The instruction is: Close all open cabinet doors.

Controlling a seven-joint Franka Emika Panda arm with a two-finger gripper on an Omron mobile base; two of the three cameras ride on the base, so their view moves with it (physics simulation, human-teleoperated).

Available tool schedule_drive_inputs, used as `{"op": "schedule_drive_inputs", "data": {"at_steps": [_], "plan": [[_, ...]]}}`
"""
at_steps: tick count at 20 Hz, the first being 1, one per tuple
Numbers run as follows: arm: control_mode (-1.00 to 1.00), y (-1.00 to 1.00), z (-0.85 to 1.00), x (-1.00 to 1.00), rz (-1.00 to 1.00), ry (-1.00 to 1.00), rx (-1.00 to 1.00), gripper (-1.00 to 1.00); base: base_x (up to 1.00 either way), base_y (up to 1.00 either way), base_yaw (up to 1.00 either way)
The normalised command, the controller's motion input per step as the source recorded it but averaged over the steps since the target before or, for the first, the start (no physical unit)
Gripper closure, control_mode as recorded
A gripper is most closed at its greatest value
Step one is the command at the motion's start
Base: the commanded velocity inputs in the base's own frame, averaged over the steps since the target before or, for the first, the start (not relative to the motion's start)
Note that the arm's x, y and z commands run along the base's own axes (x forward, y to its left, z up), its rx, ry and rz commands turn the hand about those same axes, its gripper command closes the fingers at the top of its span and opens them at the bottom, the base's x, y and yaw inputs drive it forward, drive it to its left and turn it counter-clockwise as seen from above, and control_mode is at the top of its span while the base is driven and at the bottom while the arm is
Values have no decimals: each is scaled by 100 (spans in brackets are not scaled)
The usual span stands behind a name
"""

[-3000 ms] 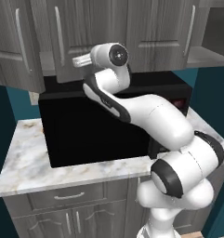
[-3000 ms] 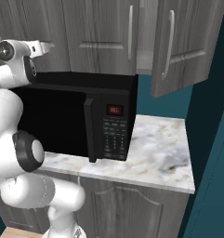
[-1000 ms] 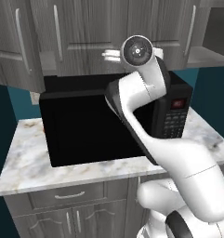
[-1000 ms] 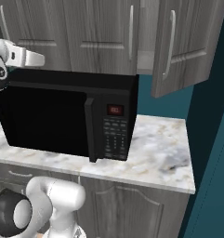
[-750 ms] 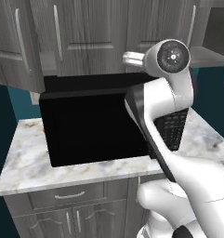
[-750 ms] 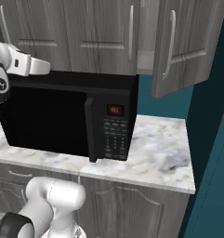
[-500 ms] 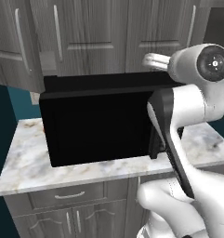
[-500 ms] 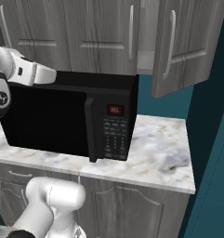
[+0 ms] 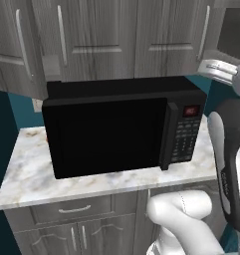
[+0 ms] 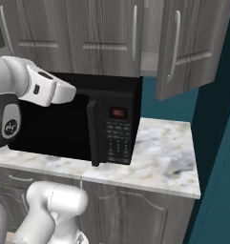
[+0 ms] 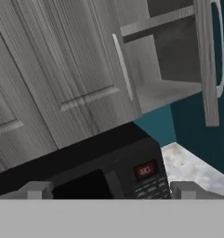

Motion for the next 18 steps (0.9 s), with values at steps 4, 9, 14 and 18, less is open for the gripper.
{"op": "schedule_drive_inputs", "data": {"at_steps": [4,9,14,18], "plan": [[-100,-67,0,-11,0,0,5,-100,0,0,0],[-100,-68,0,0,0,0,4,-100,0,0,0],[-100,-54,0,0,0,0,4,-100,0,0,0],[-100,-17,-16,0,-4,-3,0,-100,0,0,0]]}}
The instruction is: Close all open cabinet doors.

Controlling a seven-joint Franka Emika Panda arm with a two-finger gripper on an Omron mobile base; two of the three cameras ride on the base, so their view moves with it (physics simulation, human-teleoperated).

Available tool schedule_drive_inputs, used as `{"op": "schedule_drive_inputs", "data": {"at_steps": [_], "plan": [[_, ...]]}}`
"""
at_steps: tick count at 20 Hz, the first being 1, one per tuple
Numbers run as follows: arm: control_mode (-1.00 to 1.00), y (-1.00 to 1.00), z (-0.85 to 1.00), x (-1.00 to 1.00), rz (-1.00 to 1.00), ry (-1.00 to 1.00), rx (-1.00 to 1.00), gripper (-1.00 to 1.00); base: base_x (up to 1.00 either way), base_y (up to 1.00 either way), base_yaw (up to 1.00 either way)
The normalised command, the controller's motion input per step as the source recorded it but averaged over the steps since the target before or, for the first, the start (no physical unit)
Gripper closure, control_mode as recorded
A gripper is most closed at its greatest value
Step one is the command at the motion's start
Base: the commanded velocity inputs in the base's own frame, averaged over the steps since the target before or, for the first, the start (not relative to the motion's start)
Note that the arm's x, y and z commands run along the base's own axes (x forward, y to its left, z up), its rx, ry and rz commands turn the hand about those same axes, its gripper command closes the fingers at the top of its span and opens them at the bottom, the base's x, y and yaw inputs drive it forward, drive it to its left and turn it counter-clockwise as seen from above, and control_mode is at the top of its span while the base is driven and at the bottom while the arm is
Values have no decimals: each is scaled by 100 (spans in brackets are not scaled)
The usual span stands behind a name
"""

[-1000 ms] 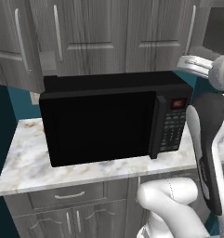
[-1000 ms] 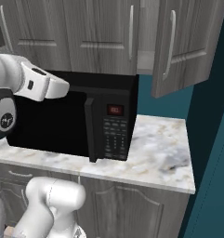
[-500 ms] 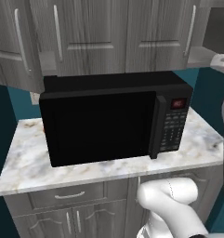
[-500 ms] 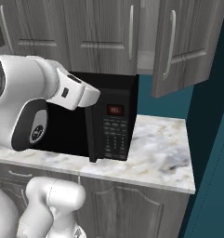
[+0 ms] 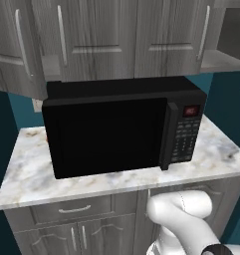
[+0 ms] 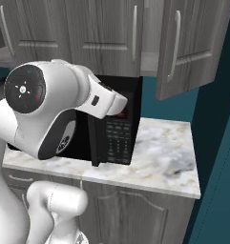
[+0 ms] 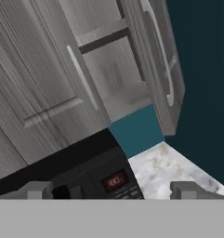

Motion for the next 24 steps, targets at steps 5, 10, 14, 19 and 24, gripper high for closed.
{"op": "schedule_drive_inputs", "data": {"at_steps": [5,10,14,19,24], "plan": [[-100,0,-26,1,-21,-3,0,-100,0,0,0],[-100,0,-35,4,-21,-5,8,-100,0,0,0],[-100,-2,-30,-1,-6,-9,17,-100,0,0,0],[-100,-10,-3,-23,0,-8,25,-100,0,0,0],[-100,-12,0,-17,0,-1,28,-100,0,0,0]]}}
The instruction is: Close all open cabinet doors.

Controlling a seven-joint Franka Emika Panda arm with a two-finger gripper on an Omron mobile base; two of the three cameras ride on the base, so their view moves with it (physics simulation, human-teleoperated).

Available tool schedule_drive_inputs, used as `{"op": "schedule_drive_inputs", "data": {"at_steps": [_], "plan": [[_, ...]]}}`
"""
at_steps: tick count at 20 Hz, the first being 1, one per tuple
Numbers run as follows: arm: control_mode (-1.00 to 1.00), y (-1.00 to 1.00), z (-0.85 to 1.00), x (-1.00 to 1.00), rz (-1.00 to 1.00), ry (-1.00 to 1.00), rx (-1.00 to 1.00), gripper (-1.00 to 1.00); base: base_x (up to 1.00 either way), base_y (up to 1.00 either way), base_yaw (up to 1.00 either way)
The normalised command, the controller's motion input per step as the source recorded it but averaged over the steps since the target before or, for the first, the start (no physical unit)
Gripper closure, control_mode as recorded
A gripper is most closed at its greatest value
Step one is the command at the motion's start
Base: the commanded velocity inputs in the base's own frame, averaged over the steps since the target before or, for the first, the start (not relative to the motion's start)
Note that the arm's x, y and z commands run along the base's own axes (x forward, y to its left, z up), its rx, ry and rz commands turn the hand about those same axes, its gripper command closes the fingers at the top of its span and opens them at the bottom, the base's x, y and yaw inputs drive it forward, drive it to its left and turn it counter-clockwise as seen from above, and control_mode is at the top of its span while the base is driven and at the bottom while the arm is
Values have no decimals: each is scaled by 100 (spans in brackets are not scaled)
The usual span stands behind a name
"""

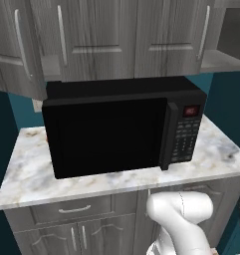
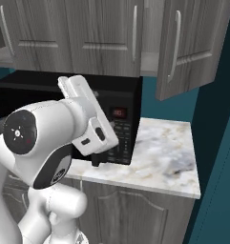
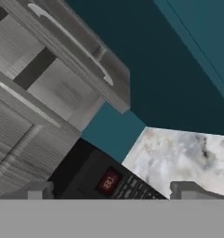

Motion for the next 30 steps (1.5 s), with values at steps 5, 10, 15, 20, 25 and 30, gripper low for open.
{"op": "schedule_drive_inputs", "data": {"at_steps": [5,10,15,20,25,30], "plan": [[-100,-13,0,-9,-2,0,28,-100,0,0,0],[-100,-16,-5,-2,-7,-13,24,-100,0,0,0],[-100,-15,-22,0,-12,-34,19,-100,0,0,0],[-100,-14,-15,3,-12,-31,17,-100,0,0,0],[-100,-32,0,5,-5,-4,14,-100,0,0,0],[-100,-37,0,9,0,0,6,-100,0,0,0]]}}
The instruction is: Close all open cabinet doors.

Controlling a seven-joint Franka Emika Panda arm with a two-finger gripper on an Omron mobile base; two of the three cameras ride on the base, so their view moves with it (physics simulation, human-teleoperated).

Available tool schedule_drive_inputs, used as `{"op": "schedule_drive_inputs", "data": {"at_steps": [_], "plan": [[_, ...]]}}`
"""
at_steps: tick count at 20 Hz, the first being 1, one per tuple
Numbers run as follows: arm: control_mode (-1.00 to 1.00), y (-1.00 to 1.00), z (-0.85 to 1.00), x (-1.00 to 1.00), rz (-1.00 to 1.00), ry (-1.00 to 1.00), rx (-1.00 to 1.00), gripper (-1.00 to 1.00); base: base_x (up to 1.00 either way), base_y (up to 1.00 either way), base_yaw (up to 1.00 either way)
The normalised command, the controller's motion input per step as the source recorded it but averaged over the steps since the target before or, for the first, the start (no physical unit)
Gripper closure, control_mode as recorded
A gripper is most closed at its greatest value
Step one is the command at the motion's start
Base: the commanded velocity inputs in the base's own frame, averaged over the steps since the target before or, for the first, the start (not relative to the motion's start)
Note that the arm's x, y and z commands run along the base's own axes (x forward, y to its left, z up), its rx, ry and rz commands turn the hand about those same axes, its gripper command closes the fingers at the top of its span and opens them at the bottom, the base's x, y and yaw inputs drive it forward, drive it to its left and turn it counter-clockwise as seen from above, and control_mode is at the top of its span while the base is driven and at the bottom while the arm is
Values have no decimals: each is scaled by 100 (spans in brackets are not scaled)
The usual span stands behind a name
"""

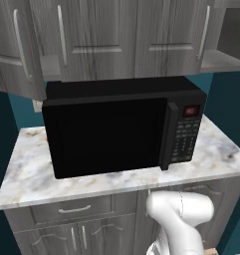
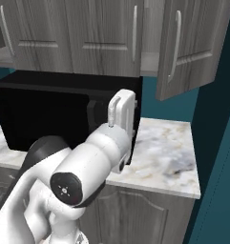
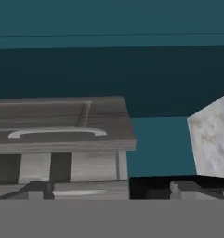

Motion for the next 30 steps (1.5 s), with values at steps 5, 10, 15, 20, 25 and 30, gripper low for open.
{"op": "schedule_drive_inputs", "data": {"at_steps": [5,10,15,20,25,30], "plan": [[-100,-40,2,7,0,0,9,-100,0,0,0],[-100,-12,1,15,0,0,7,-100,0,0,0],[-100,-1,0,39,0,0,5,-100,0,0,0],[-100,-13,0,32,0,0,7,-100,0,0,0],[-100,-21,0,27,0,0,6,-100,0,0,0],[-100,-11,0,43,2,0,9,-100,0,0,0]]}}
